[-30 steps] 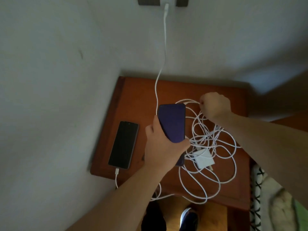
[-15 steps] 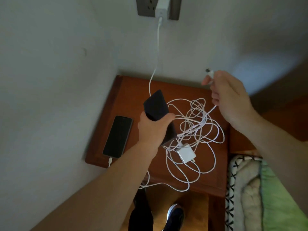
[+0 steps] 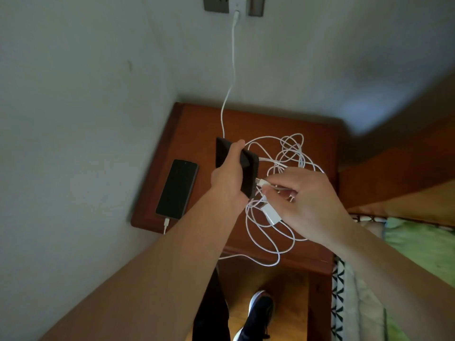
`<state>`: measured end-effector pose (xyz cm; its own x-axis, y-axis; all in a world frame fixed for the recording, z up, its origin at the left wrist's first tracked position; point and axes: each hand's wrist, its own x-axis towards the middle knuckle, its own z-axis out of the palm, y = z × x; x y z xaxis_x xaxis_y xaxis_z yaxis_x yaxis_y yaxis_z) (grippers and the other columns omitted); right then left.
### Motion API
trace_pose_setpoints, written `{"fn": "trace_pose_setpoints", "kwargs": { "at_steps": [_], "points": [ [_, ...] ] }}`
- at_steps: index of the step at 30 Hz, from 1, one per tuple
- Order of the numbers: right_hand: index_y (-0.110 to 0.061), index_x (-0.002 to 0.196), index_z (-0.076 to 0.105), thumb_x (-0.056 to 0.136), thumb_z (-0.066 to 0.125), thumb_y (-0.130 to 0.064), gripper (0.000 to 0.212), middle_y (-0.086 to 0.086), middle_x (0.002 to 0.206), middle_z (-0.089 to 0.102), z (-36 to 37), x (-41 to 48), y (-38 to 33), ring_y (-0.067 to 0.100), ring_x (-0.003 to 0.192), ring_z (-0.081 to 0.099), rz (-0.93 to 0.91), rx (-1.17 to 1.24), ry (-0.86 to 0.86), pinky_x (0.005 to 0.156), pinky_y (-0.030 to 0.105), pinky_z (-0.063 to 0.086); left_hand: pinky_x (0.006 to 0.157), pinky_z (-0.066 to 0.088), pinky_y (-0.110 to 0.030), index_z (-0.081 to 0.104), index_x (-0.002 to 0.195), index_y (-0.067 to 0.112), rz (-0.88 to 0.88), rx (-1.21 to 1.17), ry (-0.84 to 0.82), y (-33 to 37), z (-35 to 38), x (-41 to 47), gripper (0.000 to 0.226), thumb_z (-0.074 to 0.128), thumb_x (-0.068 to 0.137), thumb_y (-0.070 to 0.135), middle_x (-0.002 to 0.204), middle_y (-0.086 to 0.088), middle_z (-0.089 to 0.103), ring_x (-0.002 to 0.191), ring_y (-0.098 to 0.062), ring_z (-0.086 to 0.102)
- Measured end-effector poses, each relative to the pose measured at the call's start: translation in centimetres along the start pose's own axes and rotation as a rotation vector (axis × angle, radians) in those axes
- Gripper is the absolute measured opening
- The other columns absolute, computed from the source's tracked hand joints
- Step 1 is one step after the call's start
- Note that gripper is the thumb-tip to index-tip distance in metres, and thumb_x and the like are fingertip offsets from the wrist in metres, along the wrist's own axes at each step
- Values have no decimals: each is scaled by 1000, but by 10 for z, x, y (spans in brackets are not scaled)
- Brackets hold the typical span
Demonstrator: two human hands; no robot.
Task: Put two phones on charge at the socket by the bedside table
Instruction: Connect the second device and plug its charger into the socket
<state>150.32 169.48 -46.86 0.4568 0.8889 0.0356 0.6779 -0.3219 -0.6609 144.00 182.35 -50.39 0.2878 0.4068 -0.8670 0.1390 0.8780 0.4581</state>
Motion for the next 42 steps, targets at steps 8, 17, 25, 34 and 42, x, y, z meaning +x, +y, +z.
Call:
{"fn": "trace_pose_setpoints", "kwargs": {
  "at_steps": [8, 17, 25, 34, 42],
  "points": [
    [-17, 86, 74, 87, 51, -34, 29, -3, 69, 61, 3, -4, -1, 13, 58, 55, 2, -162, -20, 52, 37, 51, 91, 53, -49, 56, 115, 20, -61, -99, -22, -10, -1, -1, 56, 77, 72, 49, 110, -13, 63, 100, -32, 63],
    [-20, 80, 68, 89, 60, -24, 13, -12, 62, 52, -4, -5, 0, 8, 53, 45, 89, 21, 65, 51, 17, 30, 81, 53, -39, 54, 109, 20, -14, -3, -61, -11, -9, -8, 47, 75, 77, 45, 107, -10, 61, 95, -26, 61],
    [-7, 89, 67, 93, 56, -34, 29, 24, 72, 57, -16, 37, 13, 20, 58, 46, 331, 360, 98, 57, 31, 39, 108, 30, -46, 2, 154, 28, 837, 1331, -33, -13, -35, -4, 127, 87, 60, 32, 149, 1, 24, 131, -17, 33],
    [-9, 82, 69, 91, 60, -39, 33, 12, 74, 71, -8, 46, 27, 26, 67, 66, 481, 527, -71, 67, 39, 53, 116, 11, -54, 23, 151, 33, 1133, 1356, 131, -5, -47, 1, 97, 79, 72, 30, 151, -1, 29, 142, -22, 24],
    [-15, 76, 58, 98, 50, -30, 29, -11, 41, 38, 14, 37, 8, 8, 41, 30, 574, 788, -72, 44, 22, 27, 80, 57, -37, 59, 115, 15, 109, -293, -256, -4, -13, -26, 23, 54, 99, 29, 108, -14, 70, 97, -26, 69]
  ]
}}
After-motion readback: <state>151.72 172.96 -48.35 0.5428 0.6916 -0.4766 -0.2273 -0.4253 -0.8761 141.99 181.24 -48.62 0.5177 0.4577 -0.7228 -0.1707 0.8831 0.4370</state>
